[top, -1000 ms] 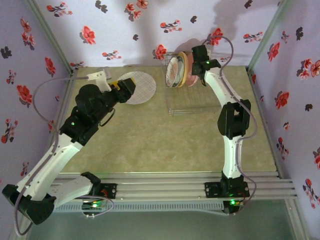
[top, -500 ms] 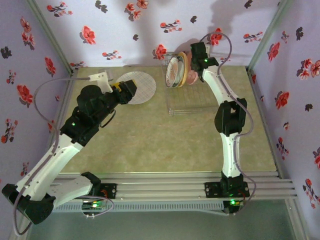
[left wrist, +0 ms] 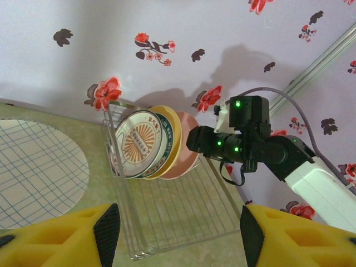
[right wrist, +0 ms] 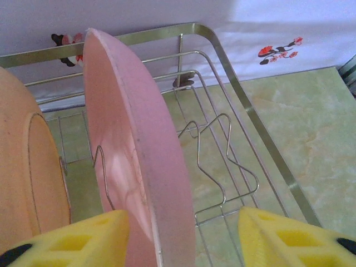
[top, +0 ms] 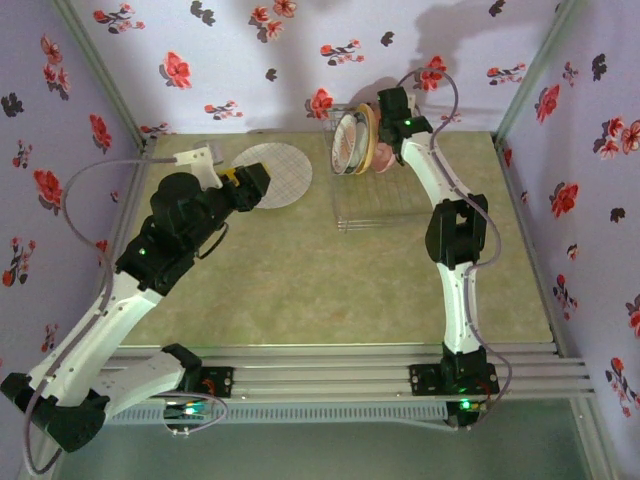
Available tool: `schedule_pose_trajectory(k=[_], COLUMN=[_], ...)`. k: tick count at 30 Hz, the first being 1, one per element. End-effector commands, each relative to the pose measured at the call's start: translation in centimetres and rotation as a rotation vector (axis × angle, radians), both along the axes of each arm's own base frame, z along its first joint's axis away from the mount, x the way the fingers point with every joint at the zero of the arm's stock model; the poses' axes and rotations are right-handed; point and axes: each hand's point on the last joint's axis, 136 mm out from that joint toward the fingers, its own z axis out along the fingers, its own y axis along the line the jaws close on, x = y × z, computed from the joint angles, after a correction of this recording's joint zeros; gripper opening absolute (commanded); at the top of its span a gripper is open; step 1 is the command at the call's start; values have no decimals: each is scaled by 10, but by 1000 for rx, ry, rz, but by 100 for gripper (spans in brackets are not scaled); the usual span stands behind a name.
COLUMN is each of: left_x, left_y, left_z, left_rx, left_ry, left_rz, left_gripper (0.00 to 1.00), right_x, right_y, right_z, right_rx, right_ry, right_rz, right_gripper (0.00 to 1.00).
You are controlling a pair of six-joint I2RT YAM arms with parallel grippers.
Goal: Unload the plates from the dish rack
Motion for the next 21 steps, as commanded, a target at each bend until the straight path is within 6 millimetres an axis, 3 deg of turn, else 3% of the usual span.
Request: schedule_pose_trajectory(k=[1,10,21], left_x=[-2,-2,-2], left_y=[3,3,4], left_z=[14,15,13], left_rx=[-12,-17,-19], left_ry=[-44,-42,-35], left_rz=[15,16,19], left_gripper=[62,62,62], right_x=[2,3,3], right_y=[-4,-5,-1], right_z=[5,-6,15], right_rx=[-9,-22,-121], right_ry=[-9,11,-29], right_rz=[-12,-16,-16], right_gripper=[50,29,9])
